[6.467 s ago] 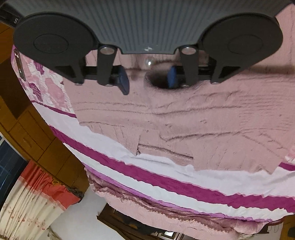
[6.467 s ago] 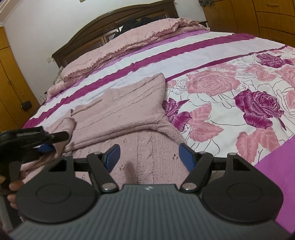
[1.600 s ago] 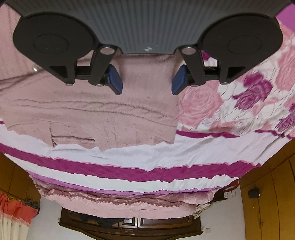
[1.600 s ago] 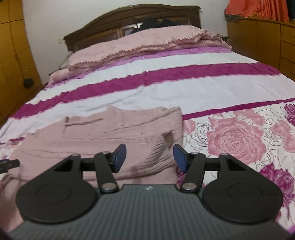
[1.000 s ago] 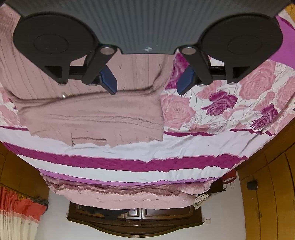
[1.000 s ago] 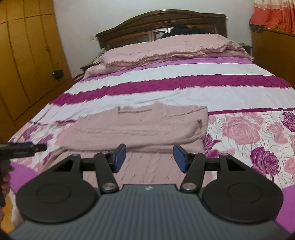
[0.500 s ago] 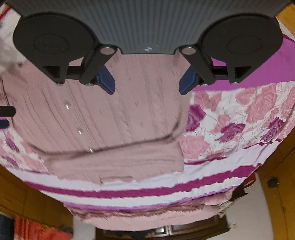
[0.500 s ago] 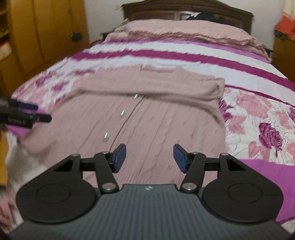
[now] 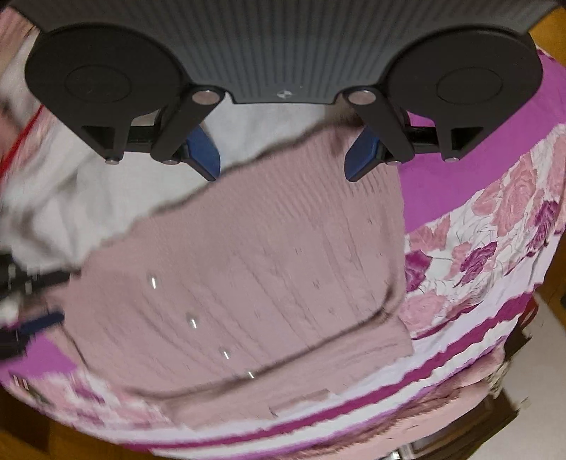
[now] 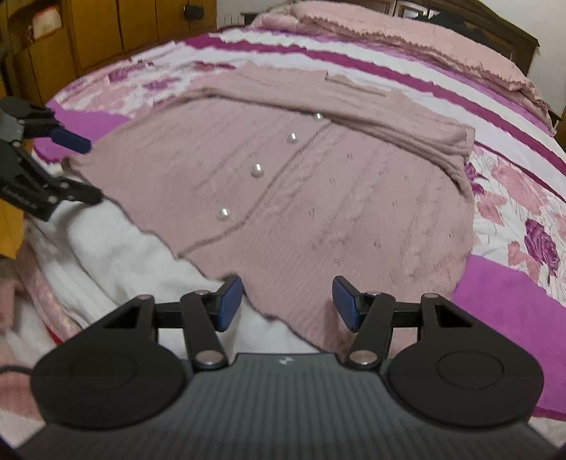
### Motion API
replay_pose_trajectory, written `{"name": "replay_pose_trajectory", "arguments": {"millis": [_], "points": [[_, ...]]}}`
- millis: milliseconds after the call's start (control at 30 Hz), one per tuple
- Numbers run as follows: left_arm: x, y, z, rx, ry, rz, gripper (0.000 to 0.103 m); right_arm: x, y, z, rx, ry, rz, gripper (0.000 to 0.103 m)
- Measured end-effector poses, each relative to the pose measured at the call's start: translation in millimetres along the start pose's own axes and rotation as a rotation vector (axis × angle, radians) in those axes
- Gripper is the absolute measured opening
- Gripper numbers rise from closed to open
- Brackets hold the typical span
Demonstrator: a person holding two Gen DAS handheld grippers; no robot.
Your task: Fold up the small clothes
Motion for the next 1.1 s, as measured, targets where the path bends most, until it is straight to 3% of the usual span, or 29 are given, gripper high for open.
{"name": "replay_pose_trajectory", "arguments": {"millis": [167, 333, 500, 667, 833, 1100], "points": [[-12.6, -0.2, 4.0, -0.021, 0.007, -0.011, 0.086, -11.2, -0.4, 13.6, 0.059, 0.056, 0.037, 0.058], [-36.6, 6.3, -6.3, 0.033, 0.005, -0.022, 0.088, -23.1, 12.5, 15.0, 0.187, 0.067, 0.120, 0.068], [-48.6, 0.6, -12.6, 0.002, -0.024, -0.077, 0.088, -16.0, 12.4, 14.5, 0.220, 0.090, 0.102, 0.068], [-53.0, 4.4, -13.8, 0.030, -0.057, -0.064, 0.088, -21.9, 12.7, 16.0, 0.257, 0.100, 0.105, 0.069], [-56.1, 5.4, -13.8, 0.032, -0.080, -0.057, 0.088, -40.5, 16.4, 12.5, 0.300, 0.054, 0.172, 0.074], [-54.6, 9.4, -17.1, 0.093, -0.107, -0.054, 0.087, -40.6, 3.2, 4.3, 0.195, -0.046, 0.234, 0.073]]}}
Point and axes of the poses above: each gripper's, at about its wrist camera, not at the fingertips, and x roughly against the way its jaws point, y to its left, z to its underside, the point moved 6 cm from there along -x, roughly the way its jaws point, and after that the axes turned 4 degrees about x, right-handed, at the moved point
